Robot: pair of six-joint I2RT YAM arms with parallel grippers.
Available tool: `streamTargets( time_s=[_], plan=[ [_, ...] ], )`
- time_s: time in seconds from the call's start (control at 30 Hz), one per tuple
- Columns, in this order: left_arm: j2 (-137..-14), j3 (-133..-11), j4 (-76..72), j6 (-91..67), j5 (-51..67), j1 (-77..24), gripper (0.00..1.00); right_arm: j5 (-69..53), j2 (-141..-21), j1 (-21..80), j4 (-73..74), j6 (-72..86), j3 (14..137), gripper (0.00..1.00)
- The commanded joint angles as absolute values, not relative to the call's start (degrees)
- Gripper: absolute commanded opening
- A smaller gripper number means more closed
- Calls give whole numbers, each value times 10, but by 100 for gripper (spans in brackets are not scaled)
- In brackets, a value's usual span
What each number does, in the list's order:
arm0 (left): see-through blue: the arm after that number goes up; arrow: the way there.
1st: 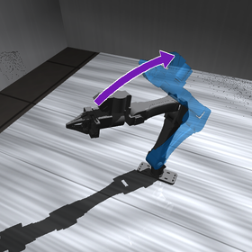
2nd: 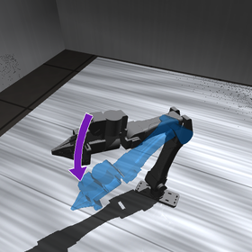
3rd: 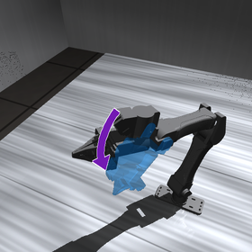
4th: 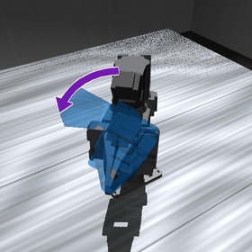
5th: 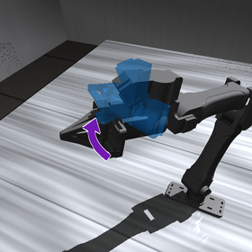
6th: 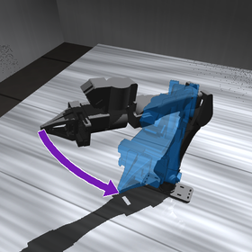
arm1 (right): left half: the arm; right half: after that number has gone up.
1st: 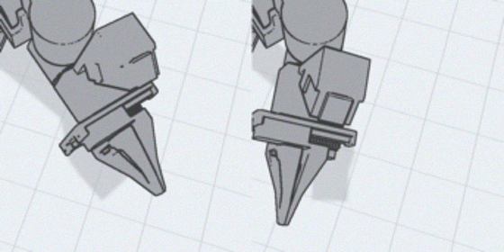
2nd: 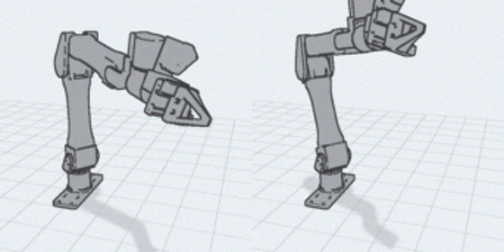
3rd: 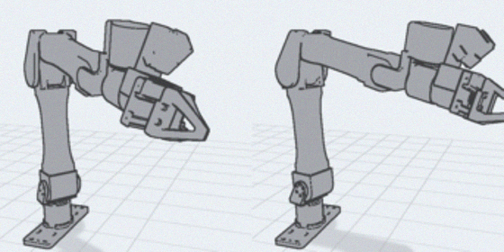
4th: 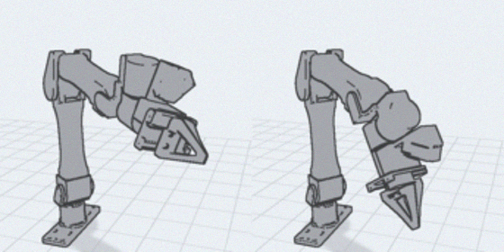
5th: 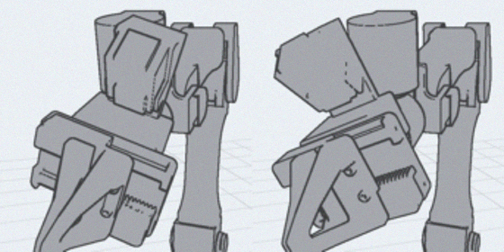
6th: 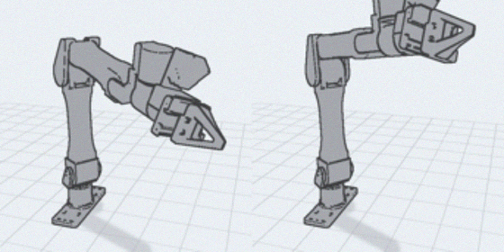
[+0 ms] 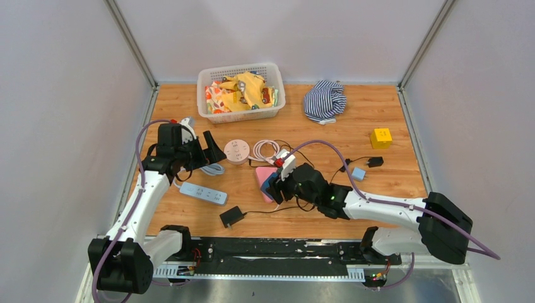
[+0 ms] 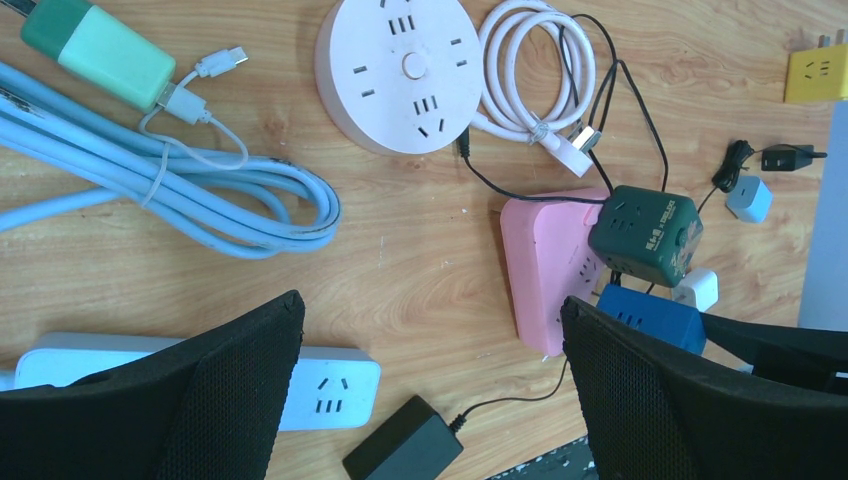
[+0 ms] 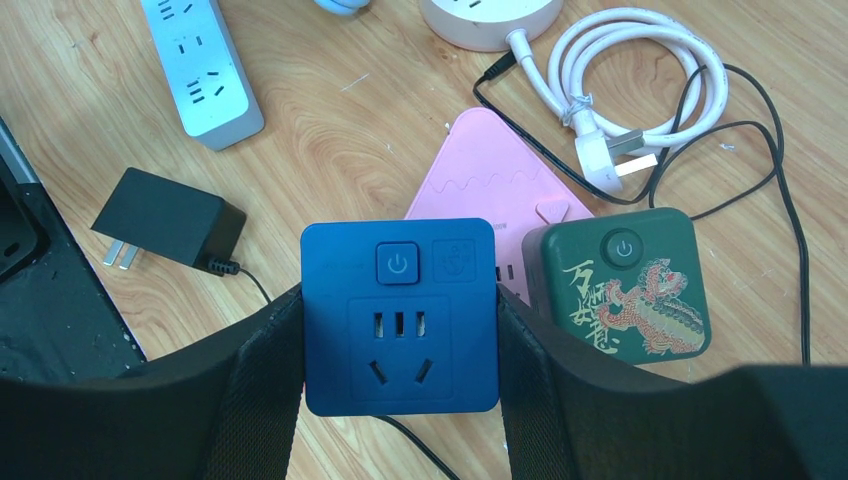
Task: Insert the plug
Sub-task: Insert the plug into the socket.
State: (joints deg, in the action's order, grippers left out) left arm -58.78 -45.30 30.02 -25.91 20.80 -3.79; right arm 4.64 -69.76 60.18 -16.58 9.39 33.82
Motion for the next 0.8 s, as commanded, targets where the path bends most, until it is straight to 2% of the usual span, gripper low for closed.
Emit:
streamTargets(
  time_s=[0.0, 0.77],
  plan=[
    [-589, -448, 303, -251, 215, -37, 100, 60, -693, 597, -173, 89, 357, 0],
    [-589, -447, 304, -251, 214, -37, 100, 60, -721, 596, -192, 108, 327, 0]
  ],
)
